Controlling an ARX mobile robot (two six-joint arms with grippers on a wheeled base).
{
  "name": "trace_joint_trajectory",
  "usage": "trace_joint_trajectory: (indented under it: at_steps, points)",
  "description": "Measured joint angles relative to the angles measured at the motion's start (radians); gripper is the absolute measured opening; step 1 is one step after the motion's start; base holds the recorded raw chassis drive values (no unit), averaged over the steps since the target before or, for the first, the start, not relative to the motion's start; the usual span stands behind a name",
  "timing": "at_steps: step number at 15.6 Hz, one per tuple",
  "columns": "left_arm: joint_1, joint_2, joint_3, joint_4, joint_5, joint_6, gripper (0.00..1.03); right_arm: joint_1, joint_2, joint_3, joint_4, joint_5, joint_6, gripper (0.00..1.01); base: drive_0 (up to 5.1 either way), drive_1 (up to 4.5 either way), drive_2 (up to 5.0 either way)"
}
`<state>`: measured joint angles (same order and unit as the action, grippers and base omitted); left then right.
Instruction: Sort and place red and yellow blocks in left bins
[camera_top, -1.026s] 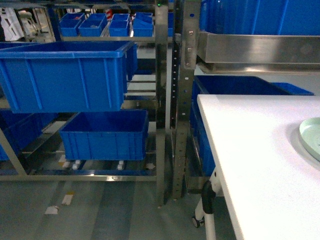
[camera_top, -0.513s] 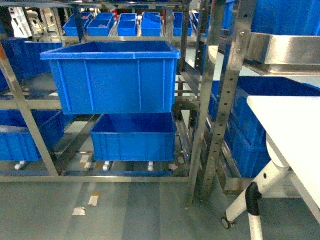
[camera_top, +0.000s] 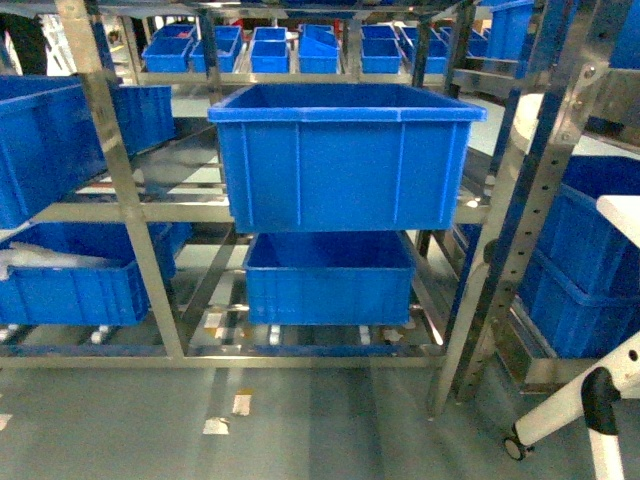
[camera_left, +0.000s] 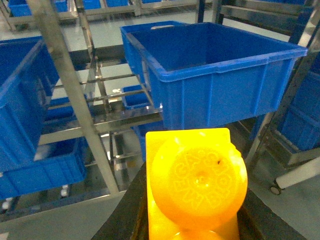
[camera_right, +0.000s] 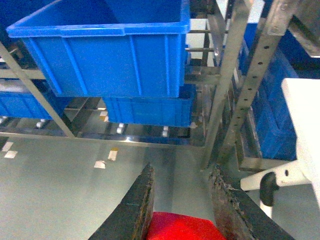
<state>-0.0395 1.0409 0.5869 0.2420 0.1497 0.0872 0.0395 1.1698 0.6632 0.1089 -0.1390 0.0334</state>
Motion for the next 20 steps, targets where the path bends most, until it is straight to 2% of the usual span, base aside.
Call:
trace_joint_trajectory:
  at_steps: [10,14,20]
  points:
    - [0.001,0.000,0.000,0.000,0.000,0.000,0.28,0.001,0.000,0.000,0.000,0.000,0.000,0.28,-4.9,2.52,2.5]
    - [0.003,0.000,0.000,0.002,-0.003,0.000,0.28,0.012,0.000,0.000,-0.001,-0.007,0.000,0.28,0.0,0.00,0.0]
    - [0.002,-0.002,0.000,0.002,-0.001,0.000,0.28,0.011,-0.006,0.000,0.000,-0.005,0.000,0.28,0.0,4.25,-4.3]
